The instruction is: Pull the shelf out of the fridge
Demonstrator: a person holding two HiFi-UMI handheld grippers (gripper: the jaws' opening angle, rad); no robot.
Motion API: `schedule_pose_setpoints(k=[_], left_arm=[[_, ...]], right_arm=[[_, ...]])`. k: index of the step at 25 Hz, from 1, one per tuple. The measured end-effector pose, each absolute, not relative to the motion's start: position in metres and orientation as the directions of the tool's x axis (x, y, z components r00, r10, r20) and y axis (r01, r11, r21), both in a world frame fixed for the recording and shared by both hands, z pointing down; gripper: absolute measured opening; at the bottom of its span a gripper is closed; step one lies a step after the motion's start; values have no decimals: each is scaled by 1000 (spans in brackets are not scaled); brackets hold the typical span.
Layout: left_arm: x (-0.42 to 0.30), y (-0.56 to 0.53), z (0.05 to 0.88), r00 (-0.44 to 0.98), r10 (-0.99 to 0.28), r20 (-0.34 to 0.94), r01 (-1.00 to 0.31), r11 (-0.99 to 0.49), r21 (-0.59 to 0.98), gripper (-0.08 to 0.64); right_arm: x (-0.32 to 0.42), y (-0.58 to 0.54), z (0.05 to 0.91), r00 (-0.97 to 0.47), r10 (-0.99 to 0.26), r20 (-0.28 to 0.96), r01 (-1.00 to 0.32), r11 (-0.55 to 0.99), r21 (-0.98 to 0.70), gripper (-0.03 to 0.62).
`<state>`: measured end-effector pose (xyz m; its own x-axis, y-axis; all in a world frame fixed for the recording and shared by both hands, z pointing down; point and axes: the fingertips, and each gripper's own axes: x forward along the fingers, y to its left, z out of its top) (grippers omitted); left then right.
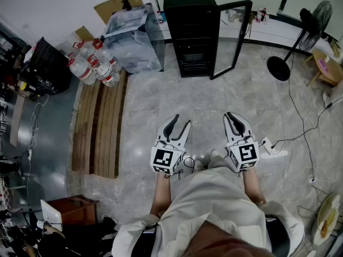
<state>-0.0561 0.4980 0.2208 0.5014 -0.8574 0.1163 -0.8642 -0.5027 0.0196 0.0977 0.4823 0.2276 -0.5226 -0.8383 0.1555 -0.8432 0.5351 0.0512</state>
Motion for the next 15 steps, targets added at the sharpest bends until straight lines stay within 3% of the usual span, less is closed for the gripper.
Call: schedule_pose_setpoints(k=[2, 5, 8, 12, 15], left_arm=[[-57, 502, 219, 506, -855, 112, -862, -507, 23, 184], [-59, 505, 219, 513, -852, 107, -858, -514, 26, 183], [-62, 502, 219, 516, -851, 101, -856, -516, 24, 184], [-67, 493, 216, 517, -851, 92, -856, -517, 24, 183], [-69, 484, 217, 517, -852, 88, -856, -517, 22, 183]], right_arm=[[92, 486, 226, -525, -837, 155, -840, 539, 65, 36], [83, 490, 226, -533, -832, 152, -834, 548, 72, 100], [77, 488, 225, -543, -829, 136, -831, 553, 54, 109], [73, 480, 221, -549, -828, 113, -832, 555, 24, 112], [72, 472, 224, -541, -833, 115, -836, 547, 36, 77]])
